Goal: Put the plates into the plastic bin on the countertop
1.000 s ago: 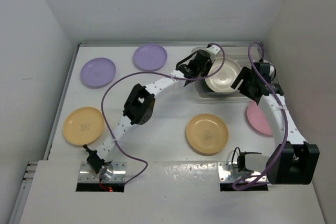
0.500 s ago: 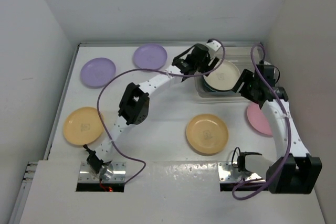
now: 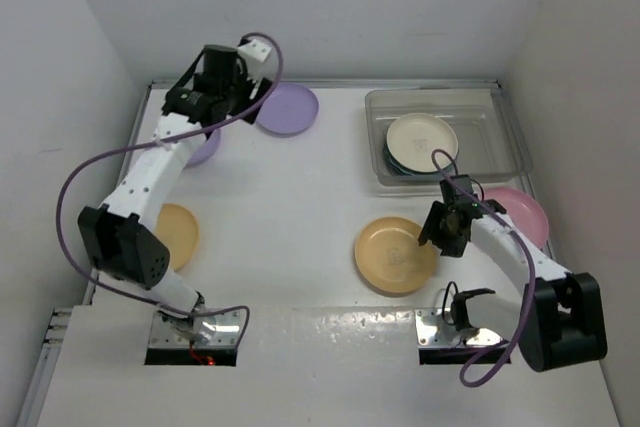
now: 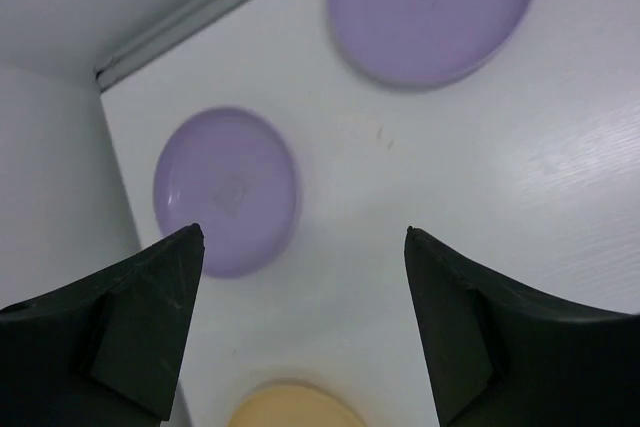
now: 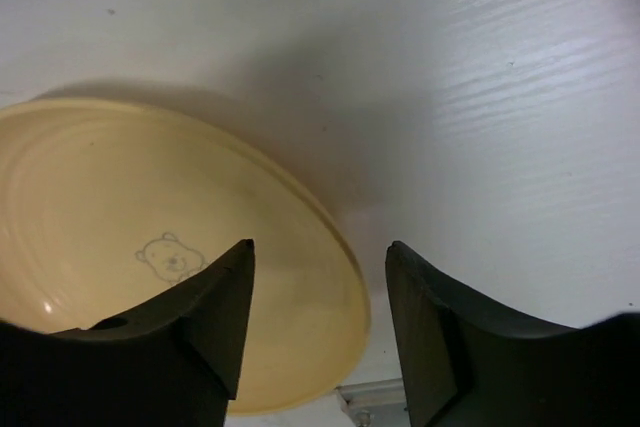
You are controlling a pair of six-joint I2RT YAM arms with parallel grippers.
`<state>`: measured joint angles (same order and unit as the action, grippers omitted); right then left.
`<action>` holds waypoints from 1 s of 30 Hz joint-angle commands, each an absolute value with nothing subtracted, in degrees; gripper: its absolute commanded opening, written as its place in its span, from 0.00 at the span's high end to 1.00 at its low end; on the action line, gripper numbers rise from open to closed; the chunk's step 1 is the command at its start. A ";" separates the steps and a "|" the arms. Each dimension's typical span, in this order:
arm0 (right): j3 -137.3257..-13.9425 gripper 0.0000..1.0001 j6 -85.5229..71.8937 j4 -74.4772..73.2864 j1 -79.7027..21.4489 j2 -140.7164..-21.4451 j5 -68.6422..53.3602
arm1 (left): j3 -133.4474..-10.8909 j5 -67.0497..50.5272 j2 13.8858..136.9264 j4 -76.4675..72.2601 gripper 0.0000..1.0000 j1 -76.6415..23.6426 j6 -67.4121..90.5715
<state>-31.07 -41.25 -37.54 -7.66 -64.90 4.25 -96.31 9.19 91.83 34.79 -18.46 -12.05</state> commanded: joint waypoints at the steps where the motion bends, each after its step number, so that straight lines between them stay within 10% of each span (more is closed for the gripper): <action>1: -29.62 0.47 -42.37 -31.39 -8.87 -68.01 5.98 | -87.75 12.03 85.12 38.50 0.17 -12.86 -14.77; 8: -28.30 1.00 -41.58 -30.22 -14.40 -69.70 7.99 | -78.23 10.73 74.98 38.50 0.17 -0.38 -14.24; 19: -51.73 1.00 -30.50 -27.88 -31.82 -69.07 -4.80 | -75.76 4.92 73.82 38.50 0.17 10.89 -13.18; 30: -84.55 1.00 -42.88 -34.37 -7.92 -94.82 6.06 | -76.82 3.25 74.36 38.50 0.17 12.04 -13.18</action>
